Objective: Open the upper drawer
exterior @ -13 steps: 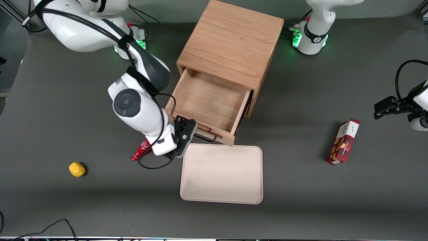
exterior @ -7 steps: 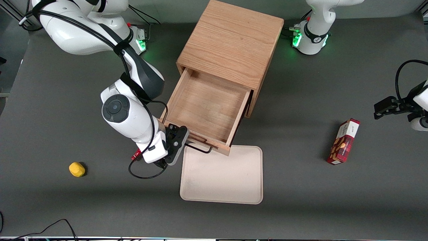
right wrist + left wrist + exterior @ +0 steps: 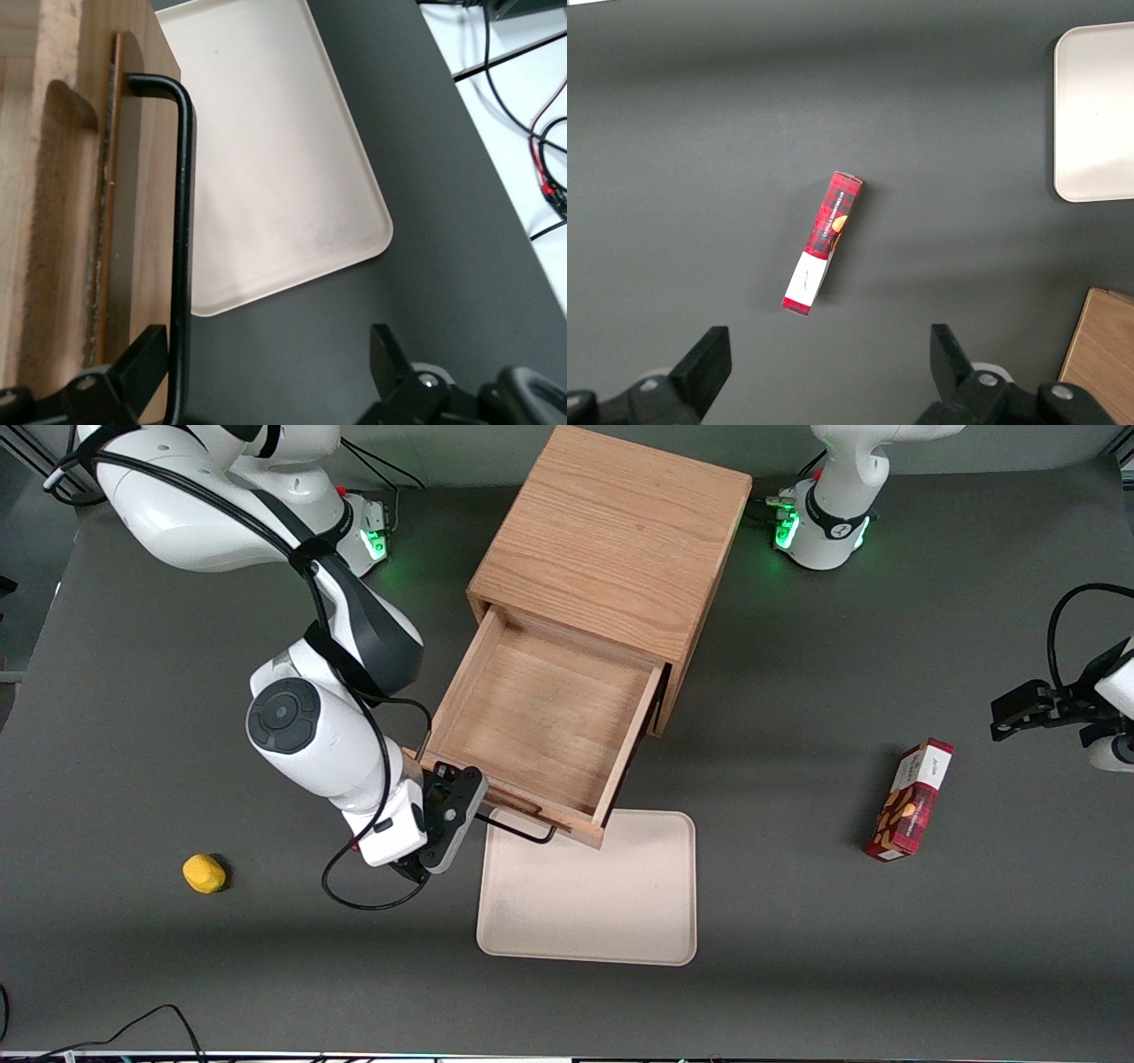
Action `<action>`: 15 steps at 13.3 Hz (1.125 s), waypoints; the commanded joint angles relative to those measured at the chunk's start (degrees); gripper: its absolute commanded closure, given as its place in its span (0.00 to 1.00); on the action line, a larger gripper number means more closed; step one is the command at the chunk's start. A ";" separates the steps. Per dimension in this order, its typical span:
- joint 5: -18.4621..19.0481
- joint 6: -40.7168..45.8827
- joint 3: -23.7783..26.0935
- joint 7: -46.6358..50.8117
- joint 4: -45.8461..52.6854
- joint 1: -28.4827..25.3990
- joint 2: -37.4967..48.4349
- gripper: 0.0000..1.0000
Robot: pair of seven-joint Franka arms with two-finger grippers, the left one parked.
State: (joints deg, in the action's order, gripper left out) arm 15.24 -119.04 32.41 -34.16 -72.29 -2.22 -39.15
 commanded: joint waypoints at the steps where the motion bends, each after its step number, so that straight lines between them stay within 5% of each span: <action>1: -0.92 -1.45 -1.03 -2.67 1.62 0.46 -0.14 0.00; 8: -2.14 -0.40 -4.27 12.63 -6.43 7.21 17.23 0.00; 11: -21.25 11.50 -14.00 19.01 -11.99 10.31 27.78 0.00; 14: -21.84 20.59 -17.29 26.22 -17.60 12.58 36.57 0.00; 15: -19.49 20.69 -17.30 29.82 -21.19 13.03 39.48 0.00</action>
State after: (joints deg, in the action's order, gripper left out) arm -5.11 -98.13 15.57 -11.37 -84.13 10.32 -7.27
